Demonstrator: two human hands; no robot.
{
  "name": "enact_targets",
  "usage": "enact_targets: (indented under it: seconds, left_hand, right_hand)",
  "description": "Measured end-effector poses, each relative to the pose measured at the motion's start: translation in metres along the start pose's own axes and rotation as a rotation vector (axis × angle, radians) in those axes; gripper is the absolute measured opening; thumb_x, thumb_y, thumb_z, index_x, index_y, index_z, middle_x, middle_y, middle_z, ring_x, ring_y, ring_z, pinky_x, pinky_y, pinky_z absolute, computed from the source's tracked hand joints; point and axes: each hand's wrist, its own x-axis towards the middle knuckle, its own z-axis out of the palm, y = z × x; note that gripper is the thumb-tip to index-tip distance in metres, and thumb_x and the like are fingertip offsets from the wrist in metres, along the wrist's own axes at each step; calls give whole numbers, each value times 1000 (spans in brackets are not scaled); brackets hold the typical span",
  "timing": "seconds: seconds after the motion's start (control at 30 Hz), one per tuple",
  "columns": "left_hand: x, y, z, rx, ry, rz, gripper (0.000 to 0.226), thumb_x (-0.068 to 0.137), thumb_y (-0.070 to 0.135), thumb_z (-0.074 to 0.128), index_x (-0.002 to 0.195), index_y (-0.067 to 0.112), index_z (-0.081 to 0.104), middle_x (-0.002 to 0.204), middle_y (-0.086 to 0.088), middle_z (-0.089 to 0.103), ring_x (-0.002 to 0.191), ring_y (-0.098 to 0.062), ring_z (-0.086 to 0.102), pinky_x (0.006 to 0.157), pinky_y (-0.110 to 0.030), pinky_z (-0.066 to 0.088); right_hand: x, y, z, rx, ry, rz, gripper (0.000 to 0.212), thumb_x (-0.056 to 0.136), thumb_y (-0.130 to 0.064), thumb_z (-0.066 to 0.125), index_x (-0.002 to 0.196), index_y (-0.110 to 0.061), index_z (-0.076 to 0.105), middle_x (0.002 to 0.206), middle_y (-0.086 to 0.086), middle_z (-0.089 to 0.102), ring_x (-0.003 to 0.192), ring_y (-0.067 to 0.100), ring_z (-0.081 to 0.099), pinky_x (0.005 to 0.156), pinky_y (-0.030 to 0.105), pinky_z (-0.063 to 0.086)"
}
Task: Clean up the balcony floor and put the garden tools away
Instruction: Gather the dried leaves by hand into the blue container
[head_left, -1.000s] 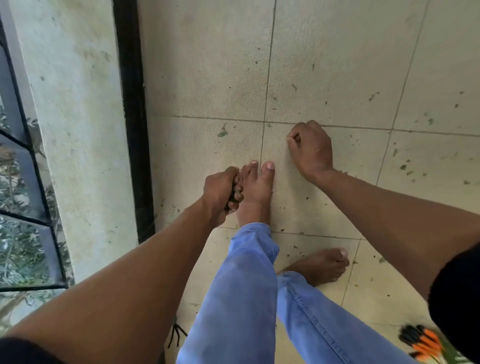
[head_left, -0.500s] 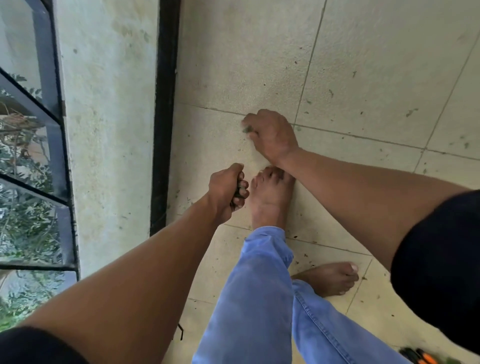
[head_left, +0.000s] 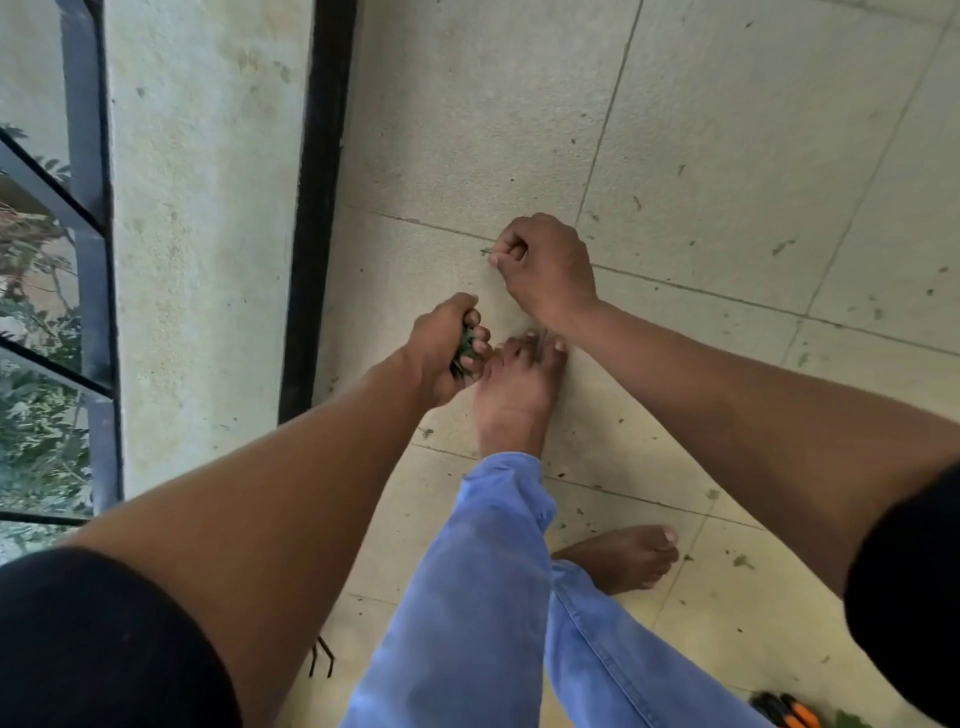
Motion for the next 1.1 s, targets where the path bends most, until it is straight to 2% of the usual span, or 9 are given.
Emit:
enact_targets:
  seconds: [0.1, 0.17, 0.3, 0.4, 0.57, 0.67, 0.83, 1.0, 1.1]
  left_hand:
    - [-17, 7, 14, -81, -61, 24, 39, 103, 32, 48, 64, 23, 48, 60, 4, 45, 45, -6, 43, 35, -14, 28]
    - [-38, 13, 30, -155, -147, 64, 39, 102, 29, 48, 65, 18, 58, 59, 2, 48, 46, -7, 46, 37, -16, 34]
    - [-95, 24, 71, -175, -274, 81, 35, 99, 37, 48, 72, 16, 54, 63, -4, 54, 58, -16, 53, 53, -25, 43]
    - [-141, 31, 105, -68, -211, 52, 31, 96, 38, 52, 74, 16, 55, 63, -4, 54, 58, -18, 54, 52, -25, 45]
    - [-218, 74, 163, 131, -159, 77, 36, 97, 33, 51, 64, 22, 45, 55, 0, 42, 49, -16, 44, 46, -23, 40]
    - [-246, 103, 203, 246, -199, 108, 35, 98, 32, 48, 64, 21, 49, 60, -1, 45, 52, -15, 44, 44, -21, 39]
    - [-247, 124, 283, 341, -244, 113, 50, 102, 27, 40, 56, 21, 59, 54, 8, 52, 36, -4, 38, 33, -15, 28]
    - [-233, 129, 362, 421, -210, 45, 41, 100, 26, 41, 59, 27, 40, 52, 11, 29, 38, -2, 27, 33, -13, 17]
    - [-227, 128, 413, 492, -191, 15, 41, 98, 29, 48, 58, 27, 35, 58, 9, 26, 44, -6, 24, 34, -16, 17]
  right_hand:
    - [-29, -28, -40, 211, 5, 13, 8, 83, -23, 82, 84, -23, 74, 88, -9, 64, 72, -6, 54, 68, 10, 39]
    - [-55, -49, -70, 259, -7, 3, 10, 80, -21, 84, 82, -24, 75, 89, -7, 64, 72, -6, 52, 67, 9, 37]
    - [-96, -79, -129, 161, -1, 14, 9, 75, -18, 82, 75, -21, 74, 85, 0, 59, 79, 12, 54, 70, 30, 47]
    - [-114, -96, -180, 34, 32, 70, 6, 77, -21, 79, 80, -18, 74, 88, 3, 58, 88, 26, 57, 73, 42, 53]
    - [-128, -130, -265, 49, 118, 37, 24, 85, -29, 58, 91, -14, 75, 93, 4, 58, 90, 26, 55, 70, 46, 53]
    - [-111, -134, -309, 163, 163, 96, 9, 81, -26, 64, 85, -25, 72, 89, -3, 58, 87, 20, 55, 73, 43, 53]
    - [-71, -102, -366, 352, 311, 243, 11, 78, -19, 68, 86, -24, 64, 85, -6, 65, 78, 15, 63, 70, 38, 54]
    - [-54, -38, -418, 420, 365, 360, 10, 84, -19, 63, 91, -25, 67, 83, -6, 69, 74, 18, 64, 70, 39, 56]
    - [-54, 6, -447, 408, 392, 418, 8, 88, -18, 64, 92, -23, 68, 81, -6, 69, 76, 18, 63, 71, 39, 54]
